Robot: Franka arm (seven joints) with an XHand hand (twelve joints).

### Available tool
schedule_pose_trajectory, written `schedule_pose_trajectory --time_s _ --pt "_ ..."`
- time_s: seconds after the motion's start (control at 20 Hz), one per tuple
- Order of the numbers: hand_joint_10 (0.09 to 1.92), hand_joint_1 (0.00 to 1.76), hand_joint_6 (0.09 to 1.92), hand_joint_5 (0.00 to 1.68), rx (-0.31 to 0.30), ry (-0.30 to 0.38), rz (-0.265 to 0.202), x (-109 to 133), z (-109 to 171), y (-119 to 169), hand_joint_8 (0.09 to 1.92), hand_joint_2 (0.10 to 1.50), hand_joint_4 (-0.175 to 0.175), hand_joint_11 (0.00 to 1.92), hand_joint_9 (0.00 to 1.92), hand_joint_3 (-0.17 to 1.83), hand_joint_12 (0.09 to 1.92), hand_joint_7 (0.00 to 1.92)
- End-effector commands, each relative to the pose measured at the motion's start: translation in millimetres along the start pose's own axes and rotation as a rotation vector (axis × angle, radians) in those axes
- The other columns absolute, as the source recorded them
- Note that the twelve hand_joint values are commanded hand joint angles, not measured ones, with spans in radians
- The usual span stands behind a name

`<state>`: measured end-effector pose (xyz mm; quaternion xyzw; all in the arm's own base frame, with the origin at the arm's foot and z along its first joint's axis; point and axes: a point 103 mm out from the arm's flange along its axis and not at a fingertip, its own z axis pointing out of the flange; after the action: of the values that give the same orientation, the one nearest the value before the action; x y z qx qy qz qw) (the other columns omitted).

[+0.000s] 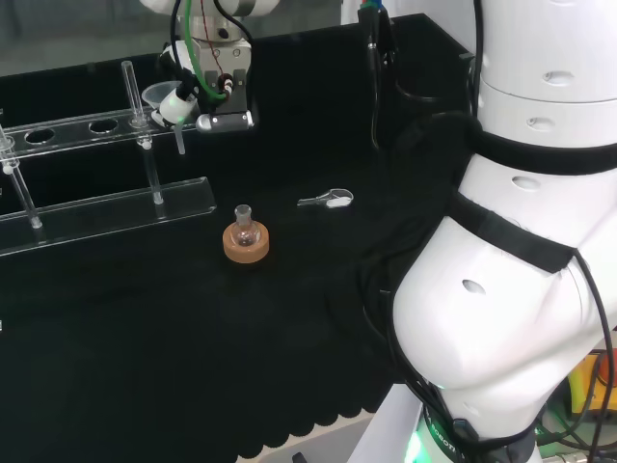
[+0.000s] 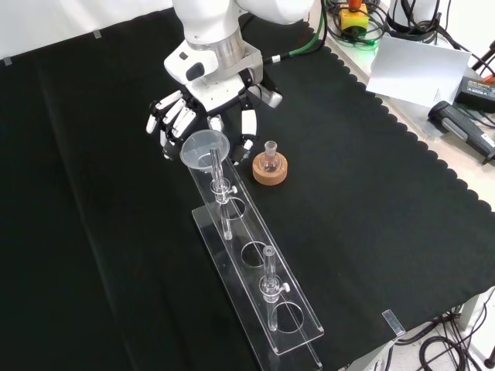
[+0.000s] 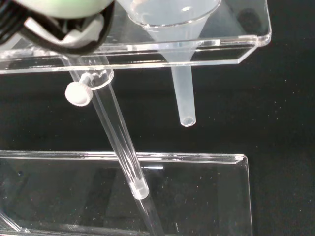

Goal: Pick up the funnel from the transparent funnel stand.

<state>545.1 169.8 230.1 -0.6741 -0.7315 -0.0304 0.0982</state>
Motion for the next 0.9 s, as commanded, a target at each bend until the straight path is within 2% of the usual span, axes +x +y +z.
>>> schedule_pose_trajectory --time_s 0.05,0.55,0.9 --pt "0.63 0.83 0.09 0.53 0.001 -0.004 0.005 0.4 0.9 0.8 0.33 0.48 0.031 0.0 0.39 0.56 0.68 0.72" --pt "0.61 0.82 0.09 0.61 -0.005 0.003 0.015 -2.2 0.8 1.5 0.36 0.49 0.035 0.0 0.42 0.55 0.73 0.8" --pt "0.58 0.83 0.11 0.74 -0.021 0.013 0.019 -3.3 -0.1 1.1 0.4 0.51 0.052 0.0 0.49 0.53 0.78 0.92"
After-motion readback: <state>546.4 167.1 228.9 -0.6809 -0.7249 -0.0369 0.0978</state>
